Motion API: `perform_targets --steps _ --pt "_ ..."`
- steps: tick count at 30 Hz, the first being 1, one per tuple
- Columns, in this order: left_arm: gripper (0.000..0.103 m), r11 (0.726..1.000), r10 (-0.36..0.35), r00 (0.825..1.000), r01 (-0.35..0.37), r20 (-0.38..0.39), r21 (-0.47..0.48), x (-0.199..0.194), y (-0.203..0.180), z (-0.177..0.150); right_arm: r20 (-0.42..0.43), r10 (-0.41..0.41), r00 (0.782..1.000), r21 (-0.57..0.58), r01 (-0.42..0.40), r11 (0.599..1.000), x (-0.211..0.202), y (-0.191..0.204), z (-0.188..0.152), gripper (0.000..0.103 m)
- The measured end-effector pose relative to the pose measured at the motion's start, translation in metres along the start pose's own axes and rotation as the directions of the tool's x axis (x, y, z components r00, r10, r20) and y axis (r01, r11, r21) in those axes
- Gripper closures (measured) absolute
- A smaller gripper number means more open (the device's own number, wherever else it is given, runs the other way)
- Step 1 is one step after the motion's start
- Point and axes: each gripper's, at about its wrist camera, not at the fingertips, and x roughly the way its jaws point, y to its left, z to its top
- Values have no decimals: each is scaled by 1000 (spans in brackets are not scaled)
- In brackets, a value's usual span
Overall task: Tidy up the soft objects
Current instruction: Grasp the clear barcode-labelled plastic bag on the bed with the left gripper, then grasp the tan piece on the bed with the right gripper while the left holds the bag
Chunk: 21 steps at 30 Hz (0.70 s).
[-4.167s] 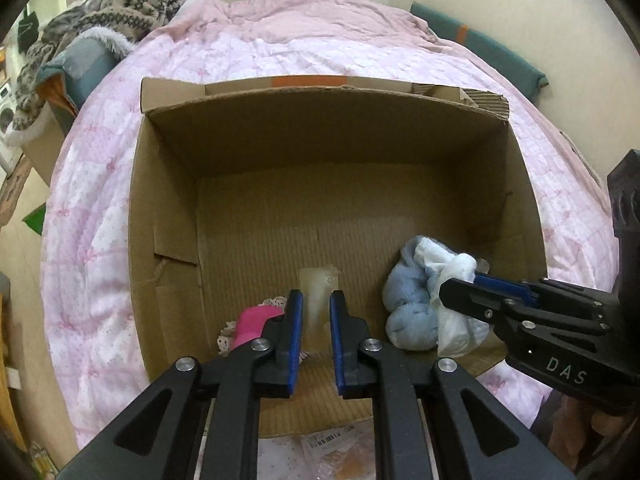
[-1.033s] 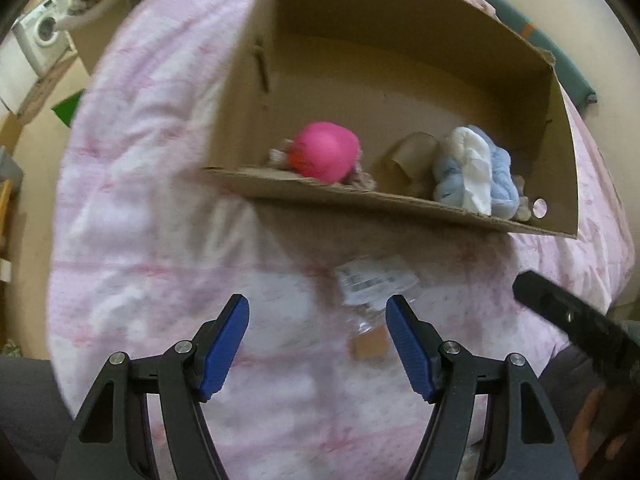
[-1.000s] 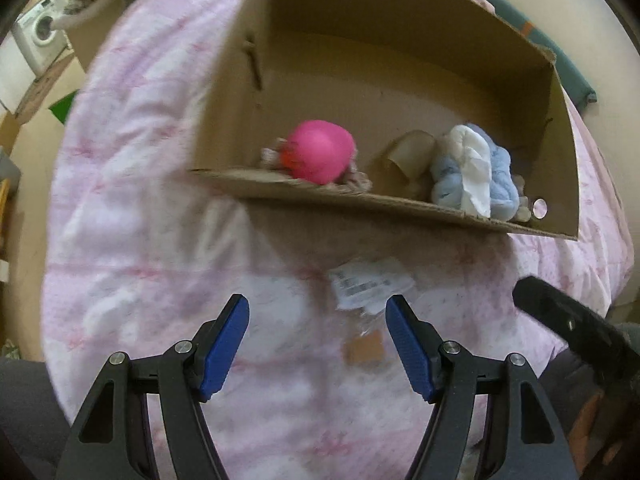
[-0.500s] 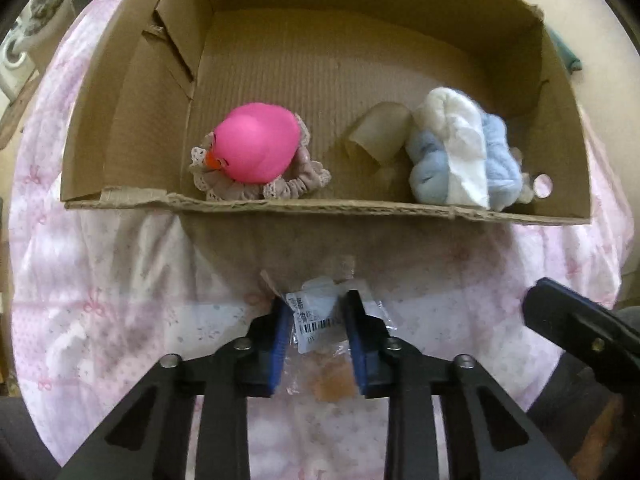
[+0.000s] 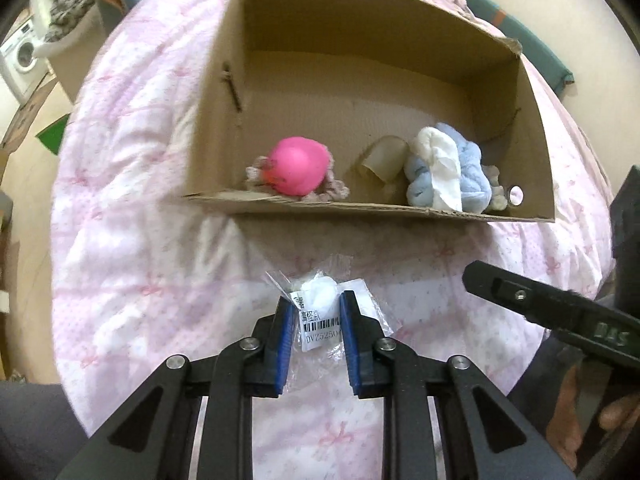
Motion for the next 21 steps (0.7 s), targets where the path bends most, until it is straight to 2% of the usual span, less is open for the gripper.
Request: perform_targets --steps 2,5,7,9,16,21 --pt "83 999 11 1000 -12 -8 -36 -6 9 6 -16 10 1000 -21 -10 1000 4 5 -2 30" --pt "83 994 38 999 -40 -22 -105 -15 34 3 -93 98 991 -10 -99 995 16 8 -5 30" --pt "83 987 68 997 -70 -23 -146 -17 48 -1 -134 117 984 -22 -121 992 25 15 -8 36" --pt "83 983 78 997 -79 -18 -168 -20 57 -4 -170 114 979 -51 -124 991 35 23 -12 47" --pt "83 984 100 995 -99 -4 -151 -18 64 -8 -251 51 967 -125 -85 989 74 49 -19 57" --pt "83 985 108 994 -108 -8 -131 -12 62 -10 -254 34 967 -142 -72 987 86 54 -23 78"
